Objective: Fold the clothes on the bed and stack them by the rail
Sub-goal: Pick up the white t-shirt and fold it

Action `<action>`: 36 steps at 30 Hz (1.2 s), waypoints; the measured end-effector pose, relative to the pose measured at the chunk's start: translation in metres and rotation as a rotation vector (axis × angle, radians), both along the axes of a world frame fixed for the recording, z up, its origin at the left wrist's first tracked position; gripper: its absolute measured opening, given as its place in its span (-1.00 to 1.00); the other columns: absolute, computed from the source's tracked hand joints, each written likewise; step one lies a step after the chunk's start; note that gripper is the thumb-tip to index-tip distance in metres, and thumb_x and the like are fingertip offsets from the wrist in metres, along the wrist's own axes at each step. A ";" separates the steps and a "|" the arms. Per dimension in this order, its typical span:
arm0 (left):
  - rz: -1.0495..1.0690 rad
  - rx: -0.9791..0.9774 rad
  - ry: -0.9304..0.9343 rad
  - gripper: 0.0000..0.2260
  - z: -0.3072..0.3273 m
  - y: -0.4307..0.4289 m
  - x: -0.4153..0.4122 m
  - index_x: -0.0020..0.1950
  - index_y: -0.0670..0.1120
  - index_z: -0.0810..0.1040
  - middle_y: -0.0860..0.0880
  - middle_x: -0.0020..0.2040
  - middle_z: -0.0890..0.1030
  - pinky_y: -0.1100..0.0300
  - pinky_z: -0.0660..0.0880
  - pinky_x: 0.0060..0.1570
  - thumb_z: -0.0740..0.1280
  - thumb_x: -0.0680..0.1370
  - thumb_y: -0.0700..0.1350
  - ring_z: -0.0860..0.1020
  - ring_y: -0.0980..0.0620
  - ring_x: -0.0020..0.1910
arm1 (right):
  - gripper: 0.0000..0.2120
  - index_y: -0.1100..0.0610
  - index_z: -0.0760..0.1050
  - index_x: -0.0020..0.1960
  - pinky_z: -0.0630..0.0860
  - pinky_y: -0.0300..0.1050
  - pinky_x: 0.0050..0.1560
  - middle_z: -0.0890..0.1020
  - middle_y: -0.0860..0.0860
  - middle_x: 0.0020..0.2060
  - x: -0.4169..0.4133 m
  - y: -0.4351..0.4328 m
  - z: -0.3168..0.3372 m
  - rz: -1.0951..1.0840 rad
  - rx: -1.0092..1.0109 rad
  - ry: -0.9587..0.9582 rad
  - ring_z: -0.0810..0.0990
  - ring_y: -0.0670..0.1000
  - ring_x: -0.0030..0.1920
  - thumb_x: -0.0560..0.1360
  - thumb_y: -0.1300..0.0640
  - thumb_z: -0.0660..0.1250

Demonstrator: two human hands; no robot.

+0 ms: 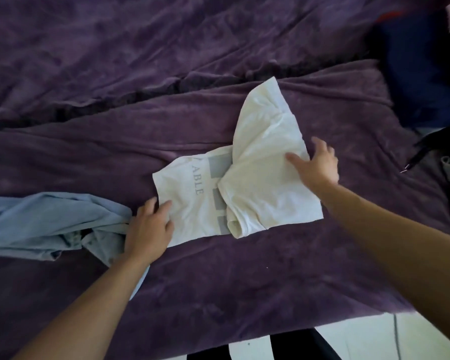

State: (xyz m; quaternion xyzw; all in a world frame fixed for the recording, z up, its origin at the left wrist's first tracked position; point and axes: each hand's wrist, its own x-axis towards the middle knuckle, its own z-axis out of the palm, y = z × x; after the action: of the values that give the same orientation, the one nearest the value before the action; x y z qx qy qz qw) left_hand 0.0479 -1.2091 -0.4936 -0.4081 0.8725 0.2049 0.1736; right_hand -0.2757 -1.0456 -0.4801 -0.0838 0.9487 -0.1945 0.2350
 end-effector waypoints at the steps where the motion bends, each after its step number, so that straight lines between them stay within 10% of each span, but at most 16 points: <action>1: -0.013 0.009 -0.014 -0.58 -0.004 0.002 0.002 0.41 -0.01 0.38 -0.10 0.38 0.34 -0.08 0.43 0.15 0.27 0.54 -0.06 0.37 -0.16 0.25 | -0.21 0.08 0.28 0.44 0.50 0.03 0.09 0.45 0.07 0.30 -0.006 0.000 -0.003 -0.106 -0.023 -0.154 0.49 0.11 0.20 0.35 -0.25 0.44; 4: 0.013 0.018 0.042 -0.60 -0.011 -0.002 0.007 0.38 -0.04 0.42 -0.10 0.36 0.36 -0.07 0.42 0.15 0.28 0.54 -0.08 0.38 -0.16 0.25 | -0.43 0.16 0.53 0.18 0.53 -0.18 -0.26 0.64 0.00 -0.06 0.000 -0.009 -0.001 -0.185 -0.168 -0.421 0.63 -0.01 -0.16 0.29 -0.09 0.57; 7: 0.055 -0.002 0.143 -0.67 -0.006 -0.015 0.014 0.29 -0.16 0.51 -0.20 0.31 0.43 -0.09 0.39 0.20 0.31 0.53 -0.15 0.42 -0.22 0.22 | -0.67 0.08 0.52 0.05 0.54 -0.05 -0.11 0.64 0.02 -0.07 0.026 -0.028 0.022 0.013 -0.174 -0.215 0.62 0.09 -0.07 0.36 0.01 0.50; 12: 0.256 -0.050 0.342 -0.75 0.022 -0.057 0.037 0.17 -0.26 0.57 -0.23 0.19 0.49 -0.07 0.43 0.18 0.33 0.50 -0.28 0.49 -0.22 0.16 | -0.61 0.07 0.38 0.28 0.45 0.03 -0.02 0.59 0.12 0.05 0.123 -0.081 0.074 0.494 -0.087 0.012 0.56 0.24 0.03 0.49 0.04 0.31; 19: 0.373 -0.175 0.320 -0.74 0.040 -0.106 0.086 0.16 -0.23 0.57 -0.21 0.15 0.50 -0.06 0.43 0.11 0.31 0.47 -0.32 0.50 -0.23 0.13 | -0.36 0.06 0.11 0.54 0.39 -0.02 0.25 0.39 0.14 0.31 0.238 -0.128 0.042 0.864 0.003 -0.414 0.47 0.18 0.24 0.53 0.07 0.30; 25: 0.097 -0.172 0.417 -0.71 0.031 -0.106 0.041 0.21 -0.21 0.55 -0.24 0.21 0.48 -0.09 0.39 0.18 0.35 0.50 -0.20 0.45 -0.24 0.20 | -0.52 0.02 0.33 0.43 0.42 -0.03 0.16 0.42 -0.03 0.32 0.201 -0.065 0.014 0.443 -0.148 -0.003 0.37 0.04 0.30 0.53 0.02 0.29; 29: -0.256 -0.112 0.311 -0.48 0.012 -0.096 -0.040 0.40 0.01 0.39 -0.17 0.45 0.27 -0.20 0.21 0.31 0.32 0.49 0.17 0.22 -0.21 0.44 | -0.19 0.03 0.11 0.52 0.36 0.09 0.29 0.33 0.00 0.42 0.176 -0.034 -0.006 0.101 0.083 -0.230 0.35 0.08 0.38 0.42 -0.29 0.30; 32: -0.136 -0.082 0.095 -0.19 -0.012 -0.102 -0.086 0.51 0.12 0.13 -0.11 0.56 -0.02 -0.40 0.02 0.32 0.14 0.37 0.49 -0.08 -0.23 0.52 | -0.15 -0.01 0.17 0.46 0.40 0.08 0.25 0.43 -0.04 0.34 0.196 -0.033 -0.022 0.104 0.016 -0.284 0.43 0.07 0.31 0.32 -0.40 0.29; 36: -0.073 -0.004 -0.011 0.00 -0.030 -0.105 -0.105 0.52 0.09 0.08 -0.10 0.52 0.11 -0.28 0.21 0.29 0.11 0.22 0.61 0.11 -0.22 0.46 | -0.37 -0.02 0.34 0.26 0.54 0.01 0.01 0.58 -0.08 0.04 0.205 -0.040 -0.035 -0.018 -0.042 -0.345 0.58 0.05 0.04 0.31 -0.29 0.40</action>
State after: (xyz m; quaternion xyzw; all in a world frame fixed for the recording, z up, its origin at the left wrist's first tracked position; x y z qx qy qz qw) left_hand -0.0572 -1.3139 -0.5239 -0.3774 0.8864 0.1942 0.1850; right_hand -0.0702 -1.0856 -0.5150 -0.0454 0.8907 -0.2277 0.3907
